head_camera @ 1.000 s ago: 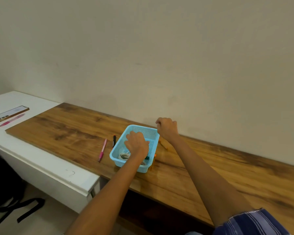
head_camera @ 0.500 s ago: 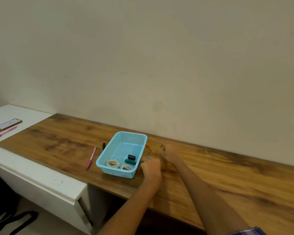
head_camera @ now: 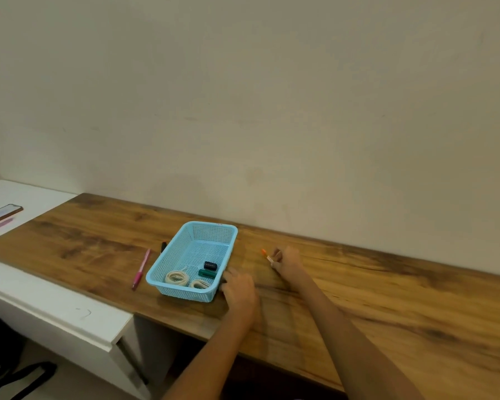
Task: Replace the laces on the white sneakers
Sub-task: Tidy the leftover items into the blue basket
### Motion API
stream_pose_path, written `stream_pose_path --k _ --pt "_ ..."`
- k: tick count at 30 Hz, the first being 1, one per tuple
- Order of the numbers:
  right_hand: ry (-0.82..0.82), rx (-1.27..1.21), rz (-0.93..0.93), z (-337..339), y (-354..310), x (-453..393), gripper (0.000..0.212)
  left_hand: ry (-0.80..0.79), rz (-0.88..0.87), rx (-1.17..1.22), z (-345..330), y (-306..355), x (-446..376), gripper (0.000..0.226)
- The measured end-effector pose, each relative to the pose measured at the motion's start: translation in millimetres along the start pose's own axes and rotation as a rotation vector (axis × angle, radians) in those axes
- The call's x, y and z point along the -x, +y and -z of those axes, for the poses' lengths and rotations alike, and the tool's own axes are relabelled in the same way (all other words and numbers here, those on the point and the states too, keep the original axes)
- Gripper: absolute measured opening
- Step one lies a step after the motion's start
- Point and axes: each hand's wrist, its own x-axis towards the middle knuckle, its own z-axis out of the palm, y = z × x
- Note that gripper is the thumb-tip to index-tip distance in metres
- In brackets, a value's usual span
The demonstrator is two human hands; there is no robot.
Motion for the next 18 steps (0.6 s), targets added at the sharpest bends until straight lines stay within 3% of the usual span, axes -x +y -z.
stream_pose_path --k 3,8,13,18 --pt "0.063 -0.114 -0.047 10.4 12.1 13.7 0.022 -0.048 -0.009 0.021 0.7 2.9 -2.4 0.029" --pt "-0.061 -0.219 -0.066 15.1 4.8 27.0 0.012 -0.148 -0.024 0.206 8.6 4.3 -4.9 0.032" --pt "-0.071 -0.468 -0.131 26.0 -18.0 40.6 0.015 -0.361 -0.065 0.989 27.5 -1.7 -9.2 0.040" --pt "-0.099 -0.581 -0.087 44.7 -50.8 45.0 0.013 -0.221 -0.053 1.501 54.6 -12.9 -10.2 0.038"
